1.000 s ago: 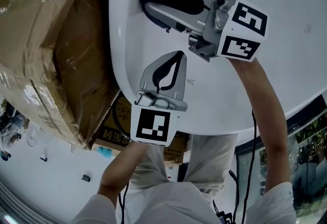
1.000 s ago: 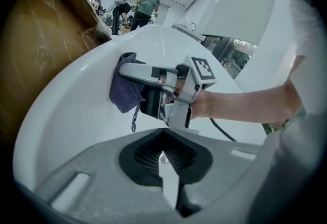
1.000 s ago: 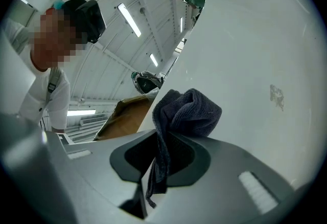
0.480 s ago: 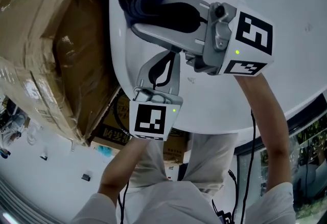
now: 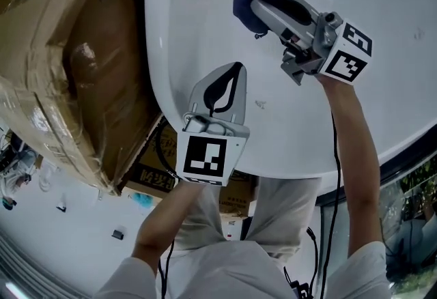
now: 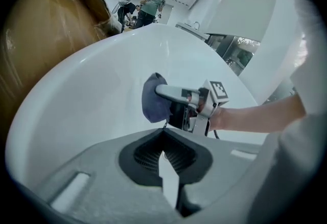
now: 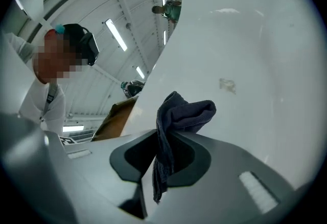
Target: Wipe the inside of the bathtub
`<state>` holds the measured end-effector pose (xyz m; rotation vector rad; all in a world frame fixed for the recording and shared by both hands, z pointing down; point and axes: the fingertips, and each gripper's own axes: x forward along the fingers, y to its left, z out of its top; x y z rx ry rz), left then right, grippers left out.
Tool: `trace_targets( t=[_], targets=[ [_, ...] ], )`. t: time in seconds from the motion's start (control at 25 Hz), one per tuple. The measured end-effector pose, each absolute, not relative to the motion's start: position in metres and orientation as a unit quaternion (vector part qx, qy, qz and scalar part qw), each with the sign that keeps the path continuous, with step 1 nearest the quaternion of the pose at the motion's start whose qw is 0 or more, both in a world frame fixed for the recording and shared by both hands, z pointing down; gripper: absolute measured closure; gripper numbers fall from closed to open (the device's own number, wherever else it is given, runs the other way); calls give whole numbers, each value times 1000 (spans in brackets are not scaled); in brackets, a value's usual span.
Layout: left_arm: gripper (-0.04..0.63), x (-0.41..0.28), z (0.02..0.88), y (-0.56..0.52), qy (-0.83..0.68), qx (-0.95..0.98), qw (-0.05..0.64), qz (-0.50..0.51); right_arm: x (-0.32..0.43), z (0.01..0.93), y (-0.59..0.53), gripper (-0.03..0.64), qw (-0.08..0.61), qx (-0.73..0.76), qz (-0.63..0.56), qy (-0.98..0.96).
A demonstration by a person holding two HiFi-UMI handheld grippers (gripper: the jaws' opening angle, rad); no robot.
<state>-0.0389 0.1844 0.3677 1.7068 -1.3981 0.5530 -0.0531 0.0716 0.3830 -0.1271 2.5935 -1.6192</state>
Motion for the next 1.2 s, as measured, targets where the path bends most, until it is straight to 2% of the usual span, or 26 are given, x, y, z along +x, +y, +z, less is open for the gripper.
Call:
trace_targets(
  t=[0.36,0.76,1.08,1.2],
  targets=[
    [595,-42,380,176,-545,685,418,243,-34,495,94,566,-92,-77,-523,844],
    [595,-29,398,148,-525,702,410,252,-32,625,140,565,-281,-79,-483,825],
    [595,-34,401,129,-519,713,395,259,-50,651,161,565,-306,-77,-487,814],
    [595,-37,402,130,-518,712,395,264,-59,647,160,565,-294,-72,-487,819]
  ],
)
